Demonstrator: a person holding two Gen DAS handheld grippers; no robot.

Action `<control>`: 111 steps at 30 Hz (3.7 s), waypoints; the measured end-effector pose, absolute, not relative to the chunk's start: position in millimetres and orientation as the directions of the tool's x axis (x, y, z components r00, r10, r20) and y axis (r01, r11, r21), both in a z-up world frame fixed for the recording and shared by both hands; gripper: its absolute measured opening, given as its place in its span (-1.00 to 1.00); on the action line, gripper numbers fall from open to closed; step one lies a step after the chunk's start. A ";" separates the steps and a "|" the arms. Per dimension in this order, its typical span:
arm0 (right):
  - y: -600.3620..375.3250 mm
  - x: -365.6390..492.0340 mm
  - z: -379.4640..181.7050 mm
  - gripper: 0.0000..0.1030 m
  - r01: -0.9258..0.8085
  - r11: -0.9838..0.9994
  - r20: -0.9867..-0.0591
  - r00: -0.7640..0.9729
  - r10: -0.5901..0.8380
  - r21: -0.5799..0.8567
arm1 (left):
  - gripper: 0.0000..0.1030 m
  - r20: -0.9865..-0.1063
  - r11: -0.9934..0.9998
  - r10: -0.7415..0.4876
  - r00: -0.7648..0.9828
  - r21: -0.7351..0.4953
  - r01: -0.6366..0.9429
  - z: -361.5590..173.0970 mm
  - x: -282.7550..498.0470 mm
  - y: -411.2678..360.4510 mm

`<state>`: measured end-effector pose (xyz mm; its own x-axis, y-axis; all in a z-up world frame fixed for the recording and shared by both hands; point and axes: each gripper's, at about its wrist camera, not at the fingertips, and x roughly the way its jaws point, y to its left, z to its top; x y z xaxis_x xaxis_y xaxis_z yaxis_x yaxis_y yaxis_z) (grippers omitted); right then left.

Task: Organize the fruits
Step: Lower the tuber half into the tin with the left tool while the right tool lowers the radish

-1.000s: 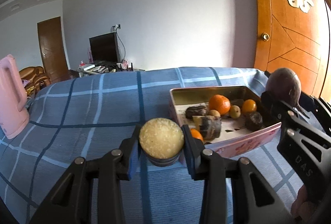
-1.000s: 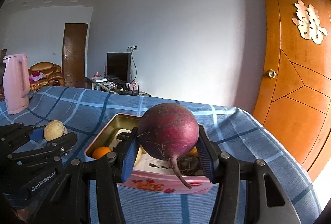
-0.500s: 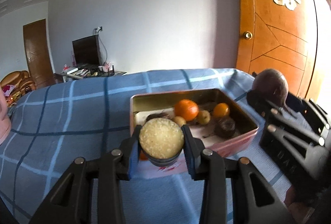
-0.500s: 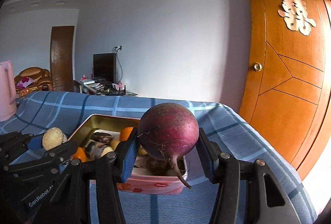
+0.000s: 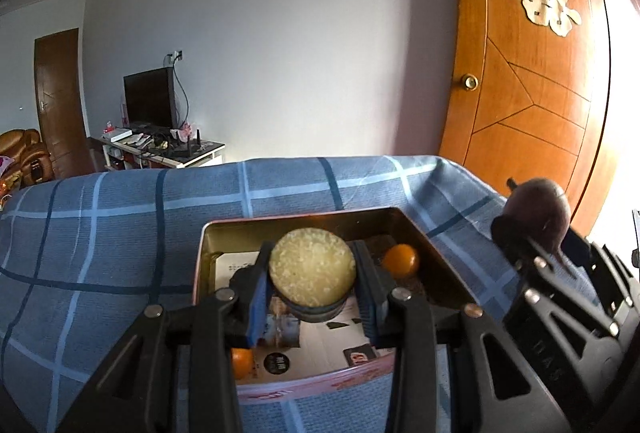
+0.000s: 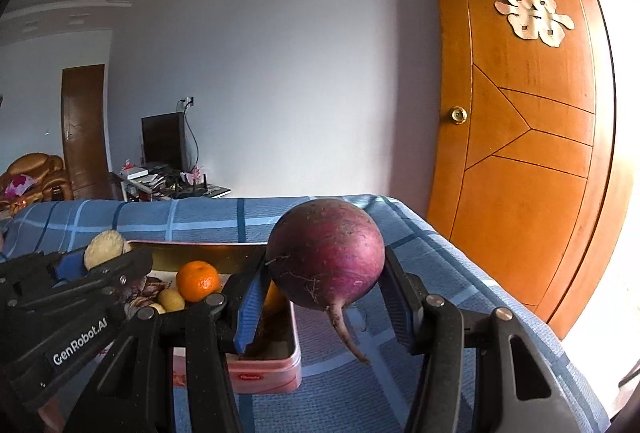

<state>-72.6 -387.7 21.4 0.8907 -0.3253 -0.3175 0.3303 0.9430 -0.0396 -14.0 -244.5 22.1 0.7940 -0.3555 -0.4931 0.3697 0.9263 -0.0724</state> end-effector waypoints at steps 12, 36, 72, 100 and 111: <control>-388.7 -44.4 23.6 0.08 0.330 0.944 -0.383 0.869 -0.314 -0.026 | -0.24 -0.494 0.930 -0.360 0.791 -0.118 0.349 28.9 6.6 -236.6; -386.8 5.8 17.5 0.08 0.288 0.958 -0.431 0.865 -0.256 0.009 | -0.25 -0.545 0.941 -0.331 0.770 -0.125 0.316 16.5 48.5 -241.5; -373.9 55.1 -14.9 0.08 0.096 0.995 -0.645 0.762 -0.057 0.026 | -0.25 -0.644 0.965 -0.233 0.728 -0.061 0.254 -7.4 68.4 -231.9; -352.3 35.9 -18.9 0.09 -0.046 0.999 -0.668 0.744 0.020 -0.021 | -0.25 -0.640 0.950 -0.255 0.725 -0.026 0.311 -5.7 62.7 -236.7; -347.8 2.5 -12.2 0.52 -0.034 0.998 -0.644 0.765 -0.005 -0.049 | -0.25 -0.641 0.941 -0.269 0.719 -0.014 0.339 -4.9 58.2 -240.8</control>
